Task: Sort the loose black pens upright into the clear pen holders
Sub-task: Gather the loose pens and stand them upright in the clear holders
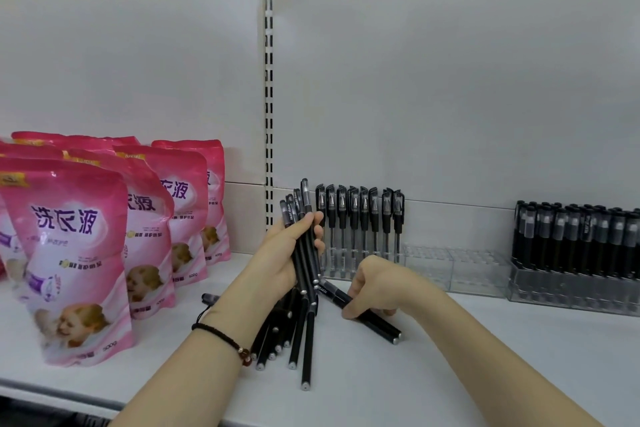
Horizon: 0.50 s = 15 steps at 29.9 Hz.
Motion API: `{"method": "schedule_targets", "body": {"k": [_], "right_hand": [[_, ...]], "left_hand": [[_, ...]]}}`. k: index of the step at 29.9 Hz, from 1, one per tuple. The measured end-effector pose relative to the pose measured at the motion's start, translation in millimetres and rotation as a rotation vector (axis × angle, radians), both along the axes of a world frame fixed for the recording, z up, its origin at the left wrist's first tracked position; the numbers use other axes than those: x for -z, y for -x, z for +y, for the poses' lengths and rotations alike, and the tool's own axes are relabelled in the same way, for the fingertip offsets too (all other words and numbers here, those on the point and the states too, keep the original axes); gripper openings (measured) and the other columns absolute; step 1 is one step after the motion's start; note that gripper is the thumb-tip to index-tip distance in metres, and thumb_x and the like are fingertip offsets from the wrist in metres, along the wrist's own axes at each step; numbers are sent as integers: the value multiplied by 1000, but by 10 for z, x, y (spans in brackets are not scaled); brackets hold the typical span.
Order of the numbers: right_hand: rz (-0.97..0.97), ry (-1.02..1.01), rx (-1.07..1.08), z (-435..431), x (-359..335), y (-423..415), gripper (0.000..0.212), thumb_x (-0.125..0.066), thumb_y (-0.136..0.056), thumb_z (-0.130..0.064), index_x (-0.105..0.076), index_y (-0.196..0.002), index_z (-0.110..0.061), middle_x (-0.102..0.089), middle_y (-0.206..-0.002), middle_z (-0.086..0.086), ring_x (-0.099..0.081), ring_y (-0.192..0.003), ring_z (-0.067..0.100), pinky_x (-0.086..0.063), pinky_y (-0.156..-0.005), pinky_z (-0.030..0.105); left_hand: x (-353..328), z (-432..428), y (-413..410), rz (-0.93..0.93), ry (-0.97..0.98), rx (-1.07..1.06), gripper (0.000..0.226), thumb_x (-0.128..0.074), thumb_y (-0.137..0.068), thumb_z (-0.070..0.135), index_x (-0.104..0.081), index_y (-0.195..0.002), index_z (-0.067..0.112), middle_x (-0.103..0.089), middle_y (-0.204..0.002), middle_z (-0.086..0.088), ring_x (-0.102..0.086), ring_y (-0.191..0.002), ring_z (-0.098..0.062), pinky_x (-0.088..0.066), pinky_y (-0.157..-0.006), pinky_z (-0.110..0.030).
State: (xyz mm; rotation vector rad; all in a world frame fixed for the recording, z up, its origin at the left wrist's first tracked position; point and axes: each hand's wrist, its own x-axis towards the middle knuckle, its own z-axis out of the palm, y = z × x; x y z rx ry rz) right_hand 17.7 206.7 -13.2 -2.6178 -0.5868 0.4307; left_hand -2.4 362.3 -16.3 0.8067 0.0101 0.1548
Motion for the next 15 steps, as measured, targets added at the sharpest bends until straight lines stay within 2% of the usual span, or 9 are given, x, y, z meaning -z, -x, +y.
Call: {"method": "schedule_targets", "body": {"k": [2,3,4,6,7,8,12,14,15], "right_hand": [[34,-3,-14,-47,-38,3,25,-77,-79,-21,-62,-91,-6,-50,-59,3,-44,-46,15,-37,-44,23],[31,-71,-7,-58,-36,-6,24,-78,-79,-21,-63,-91,-5,-51,-59,3,-44,-46,14,-37,-43,23],[36,-242,32,-60,-36,-27,23,-78,-79,-20,-64,-88,-5,-51,-58,2,-44,-46,13,-36,-44,22],[100,-722,135,-60,-32,-90,18,-79,-79,-19,-65,-83,-8,-53,-55,-3,-45,-47,9,-36,-47,20],[136,-878,151,-49,-31,-90,15,-78,-80,-19,-67,-82,-9,-53,-53,-6,-45,-47,7,-36,-49,21],[156,-941,151,-30,-29,-74,12,-77,-81,-18,-69,-82,-9,-53,-50,-8,-44,-47,7,-36,-50,20],[94,-956,142,53,45,16,9,-70,-86,-10,-71,-86,-1,-52,-45,-12,-41,-38,2,-30,-40,14],[5,-909,165,92,77,14,12,-75,-83,-15,-72,-81,-4,-50,-49,-8,-42,-43,6,-31,-41,16],[-26,-886,174,94,82,7,15,-77,-81,-20,-72,-80,-6,-51,-49,-7,-42,-45,8,-32,-42,18]], "left_hand": [[22,-8,-2,19,-20,-2,10,-54,-95,6,-59,-99,-2,-63,-83,-8,-57,-62,-12,-49,-47,-20],[34,-6,-11,34,-28,-14,10,-55,-95,7,-60,-98,-2,-64,-83,-8,-59,-62,-13,-50,-47,-21],[42,-3,-18,57,-43,-29,12,-57,-95,8,-61,-97,-2,-66,-82,-8,-62,-61,-14,-52,-48,-21],[70,-30,-21,107,-87,-45,14,-59,-94,11,-64,-97,-2,-72,-78,-9,-70,-63,-16,-57,-52,-23],[84,-48,-17,111,-109,-46,14,-59,-94,11,-64,-96,-2,-74,-76,-9,-72,-64,-16,-58,-54,-25],[92,-66,-17,102,-142,-39,14,-58,-94,11,-63,-97,-2,-74,-77,-10,-73,-67,-18,-59,-57,-28],[123,-121,-21,28,-283,23,25,-55,-96,14,-61,-116,0,-72,-105,-19,-71,-93,-30,-59,-76,-49],[115,-110,-21,8,-251,-23,25,-58,-93,7,-58,-116,0,-71,-100,-17,-69,-95,-32,-58,-78,-51],[86,-105,-21,-2,-220,-57,24,-59,-92,4,-57,-115,0,-71,-95,-16,-68,-93,-32,-59,-77,-48]]}}
